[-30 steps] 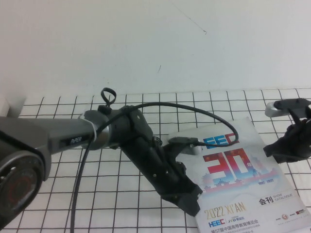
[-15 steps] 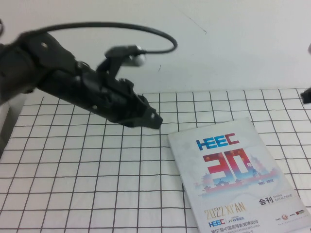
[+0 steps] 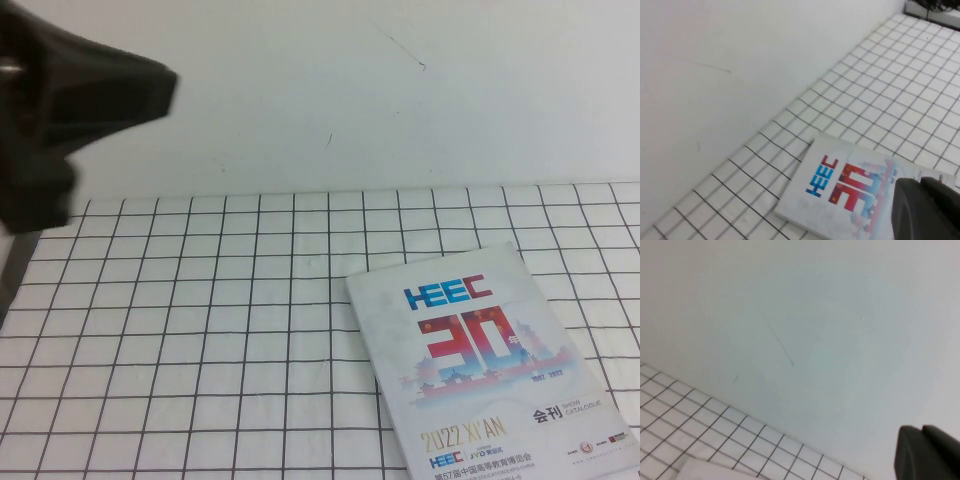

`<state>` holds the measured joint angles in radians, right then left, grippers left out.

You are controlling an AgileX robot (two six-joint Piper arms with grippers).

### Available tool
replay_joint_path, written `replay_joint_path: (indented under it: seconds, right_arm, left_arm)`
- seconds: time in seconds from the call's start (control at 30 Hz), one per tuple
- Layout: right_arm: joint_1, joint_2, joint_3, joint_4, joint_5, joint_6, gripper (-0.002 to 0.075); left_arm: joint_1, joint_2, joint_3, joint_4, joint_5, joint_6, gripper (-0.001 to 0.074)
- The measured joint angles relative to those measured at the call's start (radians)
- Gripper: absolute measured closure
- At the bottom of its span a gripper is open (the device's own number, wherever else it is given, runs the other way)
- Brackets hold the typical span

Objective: Close book
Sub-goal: 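Close the open booklet and leave it lying on the table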

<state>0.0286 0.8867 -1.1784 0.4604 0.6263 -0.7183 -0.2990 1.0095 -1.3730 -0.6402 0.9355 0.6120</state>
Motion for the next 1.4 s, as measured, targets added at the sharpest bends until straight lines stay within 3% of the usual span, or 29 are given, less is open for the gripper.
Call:
replay_joint_path:
  seconds: [0.17, 0.3, 0.67, 0.97, 1.4]
  right_arm:
    - [0.0, -0.144, 0.001, 0.035, 0.169, -0.051, 0.0729]
    - [0.0, -0.252, 0.053, 0.064, 0.186, -0.078, 0.0729]
    - [0.0, -0.621, 0.459, 0.079, 0.254, -0.093, 0.0729]
    - [0.0, -0.683, 0.72, 0.088, -0.066, -0.105, 0.0729]
    - [0.0, -0.685, 0.909, 0.09, -0.094, -0.107, 0.0729]
  left_arm:
    - [0.0, -0.228, 0.064, 0.11, -0.033, -0.104, 0.0738]
    - [0.0, -0.411, 0.198, 0.185, -0.064, -0.18, 0.0738]
    - [0.0, -0.841, 0.58, 0.249, -0.13, -0.225, 0.0738]
    - [0.0, -0.886, 0.839, 0.451, -0.296, -0.168, 0.0738]
    - [0.0, -0.886, 1.135, 0.464, -0.33, -0.156, 0.0738]
